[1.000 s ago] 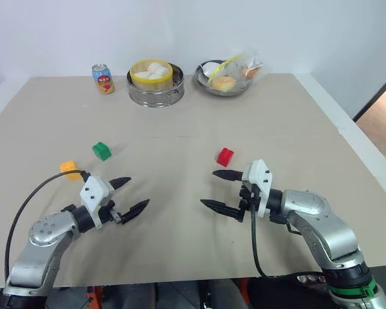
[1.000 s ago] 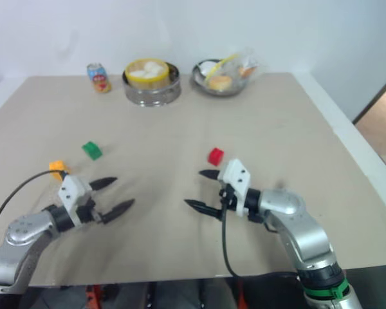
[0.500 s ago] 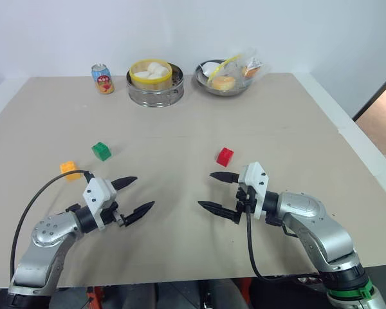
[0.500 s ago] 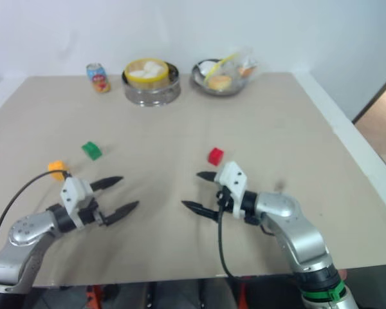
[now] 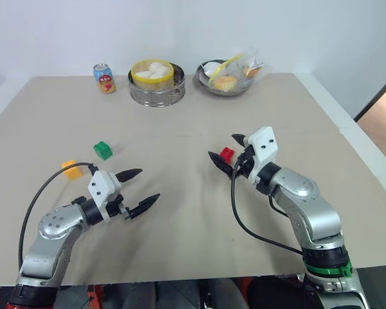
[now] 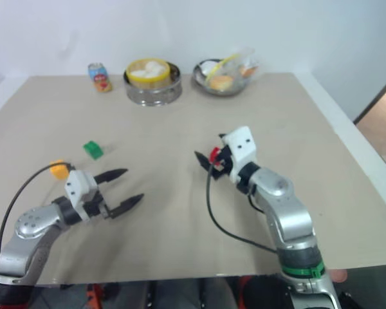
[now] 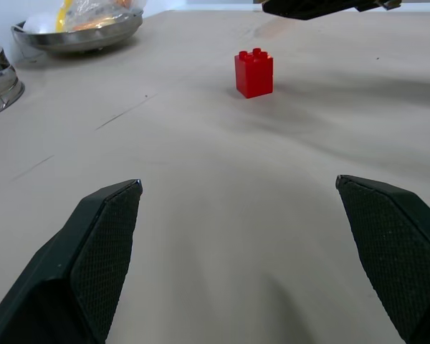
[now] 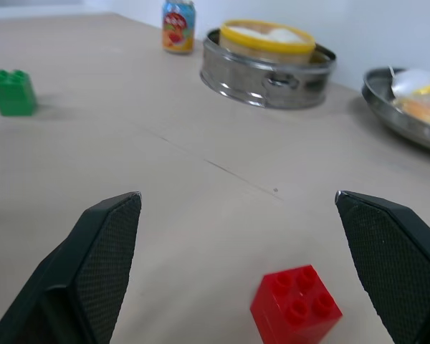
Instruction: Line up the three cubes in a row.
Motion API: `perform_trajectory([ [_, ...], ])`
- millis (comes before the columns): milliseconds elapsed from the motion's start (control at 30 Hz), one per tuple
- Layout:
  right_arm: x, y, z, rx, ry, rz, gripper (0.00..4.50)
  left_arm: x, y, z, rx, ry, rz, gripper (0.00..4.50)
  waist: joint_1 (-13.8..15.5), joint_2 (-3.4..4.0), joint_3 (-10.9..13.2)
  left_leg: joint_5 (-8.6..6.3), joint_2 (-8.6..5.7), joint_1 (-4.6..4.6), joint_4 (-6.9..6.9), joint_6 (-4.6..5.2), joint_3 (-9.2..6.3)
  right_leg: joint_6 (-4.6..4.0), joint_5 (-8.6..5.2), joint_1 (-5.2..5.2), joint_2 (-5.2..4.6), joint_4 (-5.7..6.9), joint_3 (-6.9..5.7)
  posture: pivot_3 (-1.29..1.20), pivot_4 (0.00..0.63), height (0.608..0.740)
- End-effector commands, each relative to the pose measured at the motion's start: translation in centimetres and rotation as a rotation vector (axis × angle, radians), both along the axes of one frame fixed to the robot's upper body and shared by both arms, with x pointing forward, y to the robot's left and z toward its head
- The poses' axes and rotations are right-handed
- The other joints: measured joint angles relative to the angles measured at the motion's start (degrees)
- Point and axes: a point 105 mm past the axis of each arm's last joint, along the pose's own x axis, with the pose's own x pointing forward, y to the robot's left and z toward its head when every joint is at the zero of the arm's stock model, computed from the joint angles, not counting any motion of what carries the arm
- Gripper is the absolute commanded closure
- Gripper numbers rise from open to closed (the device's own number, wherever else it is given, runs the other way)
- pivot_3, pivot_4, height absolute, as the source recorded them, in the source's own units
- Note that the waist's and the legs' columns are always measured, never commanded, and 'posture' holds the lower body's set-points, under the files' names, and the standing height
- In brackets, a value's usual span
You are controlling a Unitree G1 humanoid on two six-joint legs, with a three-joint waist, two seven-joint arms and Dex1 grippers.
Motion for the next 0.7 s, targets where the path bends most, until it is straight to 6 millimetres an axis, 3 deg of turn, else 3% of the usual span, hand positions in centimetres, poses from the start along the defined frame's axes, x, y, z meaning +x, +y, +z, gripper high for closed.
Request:
perform_trajectory([
  [33,0.4,0.5,0.6,-0.001,-0.037,-0.007,0.0,0.0,-0.4,0.8,-0.002,-0.046,-0.015,0.01,-0.05,0.0,0.0,0.0,0.0,0.0,-0.01,0.0,0.05,0.02,0.0,-0.02,0.01,0.0,0.07,0.0,0.15,0.74],
  [400,3.5,0.0,-0.7,0.069,0.032,-0.127,0.0,-0.2,-0.7,0.5,0.005,-0.049,-0.005,0.01,-0.21,0.0,0.0,0.01,0.16,0.07,0.03,0.08,0.54,0.09,0.26,-0.19,0.18,0.0,0.57,0.0,0.15,0.74],
  [700,4.1,-0.4,-1.5,0.094,0.063,-0.166,0.0,-0.7,-1.0,0.5,0.008,-0.051,-0.018,0.01,-0.22,0.0,0.0,0.01,0.21,0.07,0.02,0.09,0.68,0.11,0.29,-0.26,0.24,0.01,0.71,0.0,0.15,0.74],
])
